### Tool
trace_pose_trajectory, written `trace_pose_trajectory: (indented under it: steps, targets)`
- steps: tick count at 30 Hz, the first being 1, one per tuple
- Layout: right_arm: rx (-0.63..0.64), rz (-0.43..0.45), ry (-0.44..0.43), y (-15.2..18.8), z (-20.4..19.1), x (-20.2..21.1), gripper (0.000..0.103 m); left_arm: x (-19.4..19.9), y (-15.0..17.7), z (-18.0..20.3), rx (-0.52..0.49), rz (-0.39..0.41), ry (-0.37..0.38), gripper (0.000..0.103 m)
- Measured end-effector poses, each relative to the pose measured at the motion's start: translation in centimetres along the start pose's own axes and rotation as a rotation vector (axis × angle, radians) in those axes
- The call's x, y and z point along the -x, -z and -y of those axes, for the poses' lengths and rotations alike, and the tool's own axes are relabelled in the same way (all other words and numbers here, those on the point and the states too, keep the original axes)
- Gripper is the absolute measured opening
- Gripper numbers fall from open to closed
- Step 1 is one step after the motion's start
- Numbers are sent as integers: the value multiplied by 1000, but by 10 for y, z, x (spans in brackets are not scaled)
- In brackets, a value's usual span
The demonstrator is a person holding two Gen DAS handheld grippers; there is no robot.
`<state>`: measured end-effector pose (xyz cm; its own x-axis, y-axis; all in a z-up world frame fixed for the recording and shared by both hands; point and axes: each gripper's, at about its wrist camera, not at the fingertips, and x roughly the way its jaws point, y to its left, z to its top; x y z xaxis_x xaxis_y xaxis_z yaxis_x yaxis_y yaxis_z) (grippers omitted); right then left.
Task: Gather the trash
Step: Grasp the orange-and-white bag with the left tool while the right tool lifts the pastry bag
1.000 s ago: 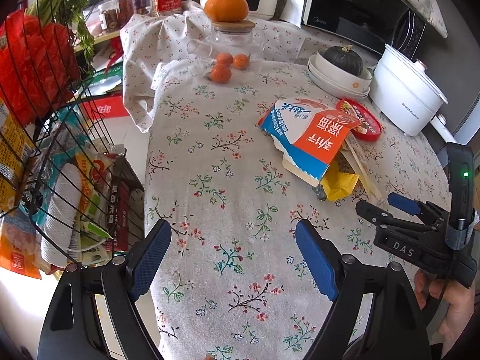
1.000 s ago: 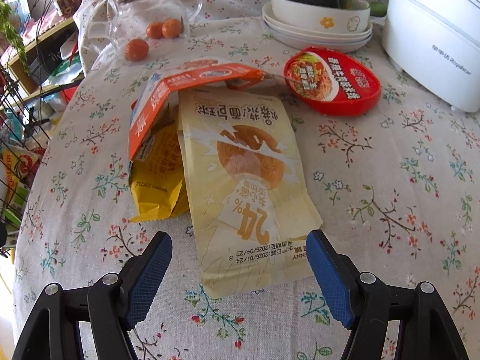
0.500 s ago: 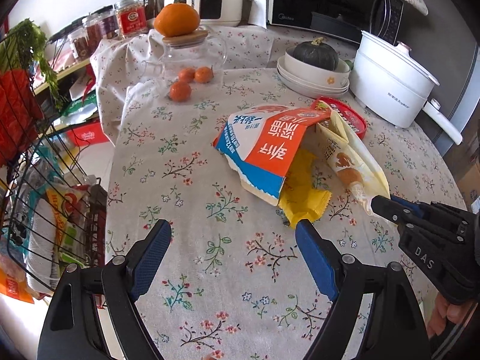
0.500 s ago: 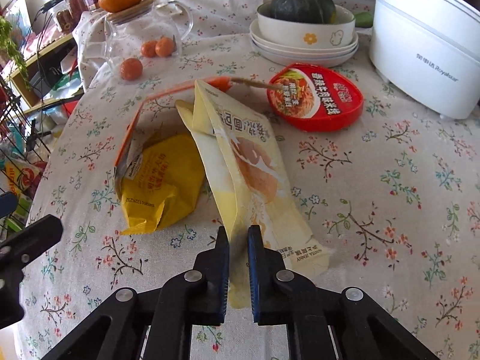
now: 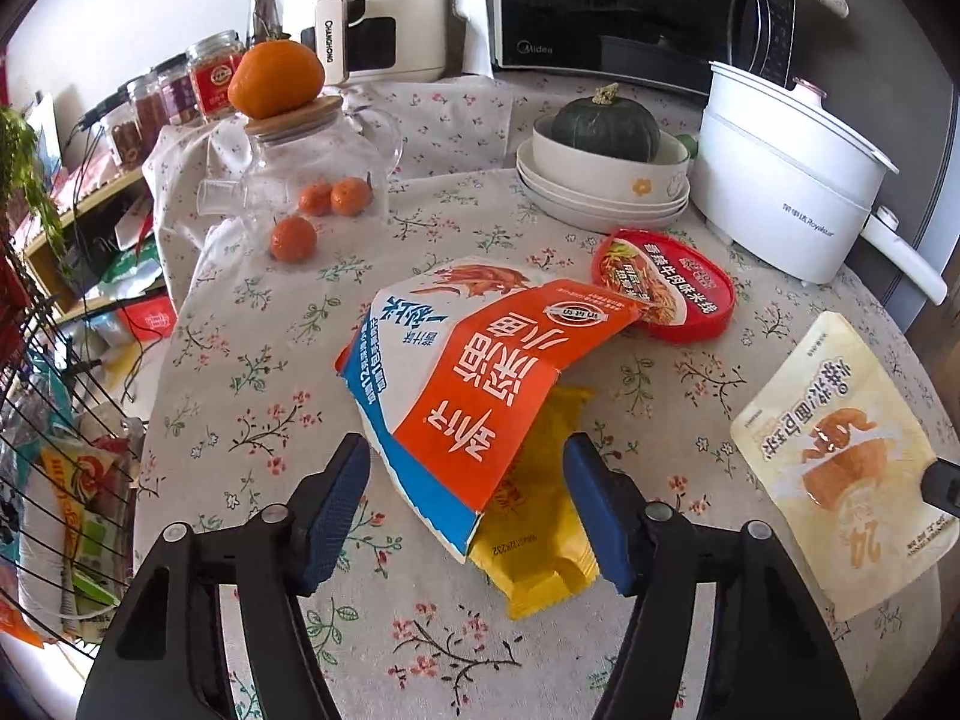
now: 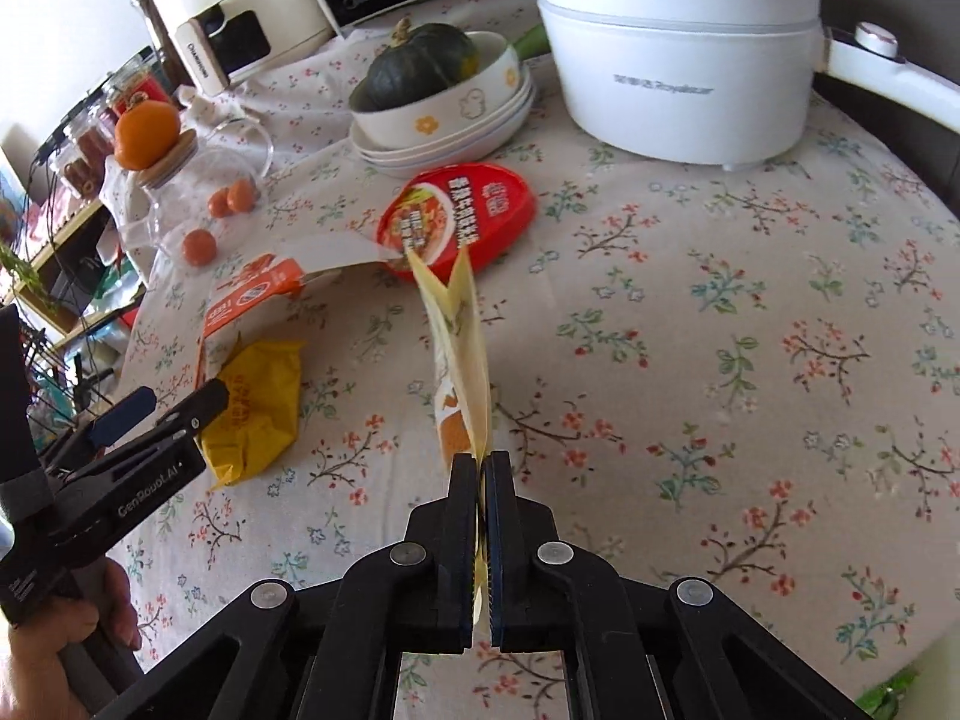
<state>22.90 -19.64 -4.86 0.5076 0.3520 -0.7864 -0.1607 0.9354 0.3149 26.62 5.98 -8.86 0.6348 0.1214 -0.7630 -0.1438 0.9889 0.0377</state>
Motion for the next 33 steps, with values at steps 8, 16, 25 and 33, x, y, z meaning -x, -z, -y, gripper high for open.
trace_pose_trajectory:
  steps: [8,16,25,33]
  targets:
    - [-64,8,6,2,30,19,1,7,-5,-13,42,32,-39,12]
    - [-48,56,7,4,22,45,1,48,-4,-53,176,27,35,1]
    - [-10,92,46,18,15,77,1,99,15,-85,271,10,155,1]
    - [-16,87,91,43,31,105,1,134,42,-73,227,-24,251,1]
